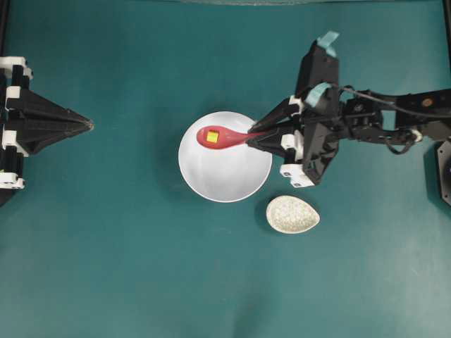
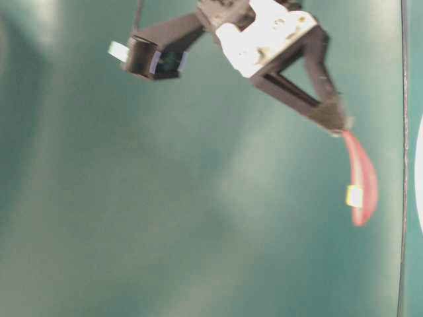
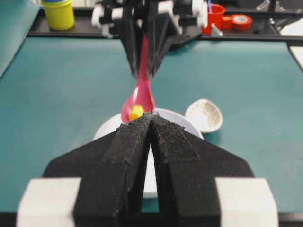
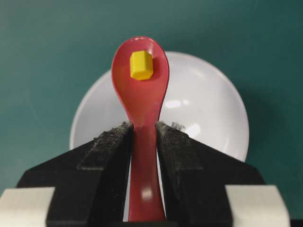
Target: Scoop the yellow hexagonal prism block from the bowl with a spoon using the right arm.
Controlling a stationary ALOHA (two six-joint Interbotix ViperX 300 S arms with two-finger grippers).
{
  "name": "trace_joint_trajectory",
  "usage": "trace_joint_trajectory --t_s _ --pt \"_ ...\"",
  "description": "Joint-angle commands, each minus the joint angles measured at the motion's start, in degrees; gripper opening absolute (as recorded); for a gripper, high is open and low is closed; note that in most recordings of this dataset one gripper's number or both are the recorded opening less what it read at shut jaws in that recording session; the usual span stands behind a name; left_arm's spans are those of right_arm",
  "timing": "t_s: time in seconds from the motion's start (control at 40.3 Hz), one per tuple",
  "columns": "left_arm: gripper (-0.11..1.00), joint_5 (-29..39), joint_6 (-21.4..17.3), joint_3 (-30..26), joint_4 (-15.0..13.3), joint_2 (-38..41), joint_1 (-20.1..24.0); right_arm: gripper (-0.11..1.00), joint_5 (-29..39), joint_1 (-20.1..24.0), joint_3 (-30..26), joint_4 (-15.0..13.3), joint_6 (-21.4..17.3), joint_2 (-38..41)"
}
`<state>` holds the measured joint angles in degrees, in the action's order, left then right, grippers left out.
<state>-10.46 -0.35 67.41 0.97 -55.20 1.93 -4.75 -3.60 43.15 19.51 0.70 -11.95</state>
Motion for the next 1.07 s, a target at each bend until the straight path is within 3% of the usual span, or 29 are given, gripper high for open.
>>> trace_joint_trajectory --t_s 0.0,0.397,1.043 --pt "0.05 -0.2 -0.1 -1.3 0.2 0.2 0.1 0.24 -0.3 0.2 -0.5 -0.3 0.3 -3.0" --pt "0.05 0.1 0.0 -1.1 0.2 0.2 0.1 0.24 -0.3 0.1 0.2 -1.7 3.7 -10.3" --pt "0.05 0.3 0.1 -1.2 0.2 0.2 0.1 0.24 0.5 0.2 0.2 -1.7 3.8 -10.7"
